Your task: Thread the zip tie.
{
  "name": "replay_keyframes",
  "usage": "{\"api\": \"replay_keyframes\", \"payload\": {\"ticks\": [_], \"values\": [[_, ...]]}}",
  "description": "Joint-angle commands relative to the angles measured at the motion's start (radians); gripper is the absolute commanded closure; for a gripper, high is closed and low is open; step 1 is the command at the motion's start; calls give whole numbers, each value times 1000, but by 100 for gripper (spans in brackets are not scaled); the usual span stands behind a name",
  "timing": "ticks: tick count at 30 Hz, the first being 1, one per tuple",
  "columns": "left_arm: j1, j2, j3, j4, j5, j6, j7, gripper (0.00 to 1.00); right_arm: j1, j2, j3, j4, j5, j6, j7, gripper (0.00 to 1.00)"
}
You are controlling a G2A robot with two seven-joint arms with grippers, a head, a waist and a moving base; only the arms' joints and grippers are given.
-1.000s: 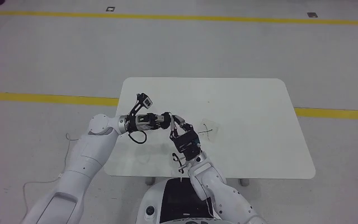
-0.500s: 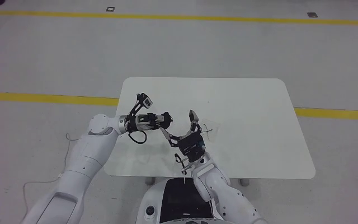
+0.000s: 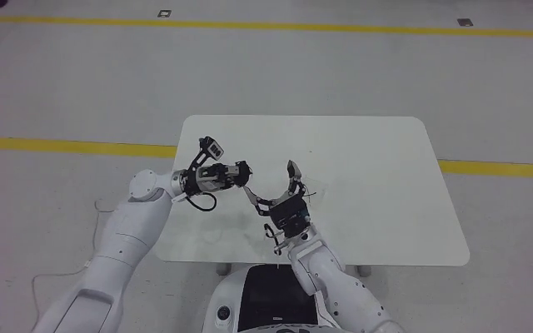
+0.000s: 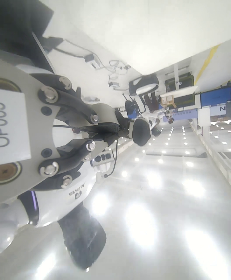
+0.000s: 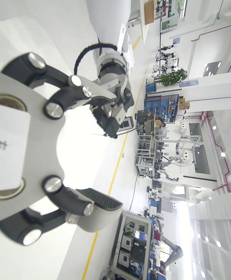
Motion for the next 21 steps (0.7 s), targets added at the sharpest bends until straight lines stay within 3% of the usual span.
{"api": "replay_keyframes", "payload": {"ticks": [1,5,8,10,12,19,21], "values": [[17,9,-7,-24,-91,69,1,100,26,25,-20,26,0,41,-53,0],[36,29,-9,-64,-176,160,1,100,87,80,-91,76,0,155,-109,0],[46,41,10,-92,-225,217,1,100,138,120,-125,106,0,166,-116,0],[48,47,28,-88,-232,234,1,100,160,140,-143,112,0,166,-119,0],[39,50,40,-80,-208,213,1,100,180,155,-152,124,0,166,-122,0],[41,50,40,-82,-209,214,7,100,180,155,-152,124,0,166,-122,0],[53,46,49,-95,-247,238,14,100,181,156,-144,125,0,166,-115,0]]}}
